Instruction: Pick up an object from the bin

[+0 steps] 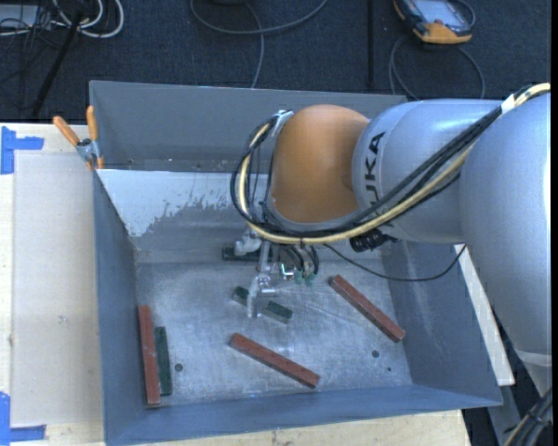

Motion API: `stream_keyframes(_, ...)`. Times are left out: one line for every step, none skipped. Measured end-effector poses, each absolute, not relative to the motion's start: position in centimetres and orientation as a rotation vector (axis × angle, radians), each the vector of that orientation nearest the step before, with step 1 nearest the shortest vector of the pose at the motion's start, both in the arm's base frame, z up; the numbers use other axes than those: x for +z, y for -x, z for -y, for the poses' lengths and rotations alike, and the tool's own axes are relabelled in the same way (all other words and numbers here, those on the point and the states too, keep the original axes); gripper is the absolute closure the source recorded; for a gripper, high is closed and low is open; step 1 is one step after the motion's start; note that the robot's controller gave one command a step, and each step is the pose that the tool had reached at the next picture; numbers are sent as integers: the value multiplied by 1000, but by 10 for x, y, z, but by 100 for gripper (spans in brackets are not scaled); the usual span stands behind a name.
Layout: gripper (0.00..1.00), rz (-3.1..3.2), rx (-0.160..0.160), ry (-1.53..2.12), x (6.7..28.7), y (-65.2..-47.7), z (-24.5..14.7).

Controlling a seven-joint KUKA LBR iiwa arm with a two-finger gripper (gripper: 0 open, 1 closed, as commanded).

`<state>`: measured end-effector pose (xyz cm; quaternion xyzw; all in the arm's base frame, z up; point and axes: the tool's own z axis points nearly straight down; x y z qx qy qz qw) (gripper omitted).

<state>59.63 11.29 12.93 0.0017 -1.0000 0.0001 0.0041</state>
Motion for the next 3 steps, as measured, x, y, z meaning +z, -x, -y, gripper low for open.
stream_keyframes(0,3140,-1,-2,134,-598,-113)
stream_keyframes(100,3158,-7,-75,78,-583,-69)
stream_keyframes(100,3158,-7,-75,78,-583,-69)
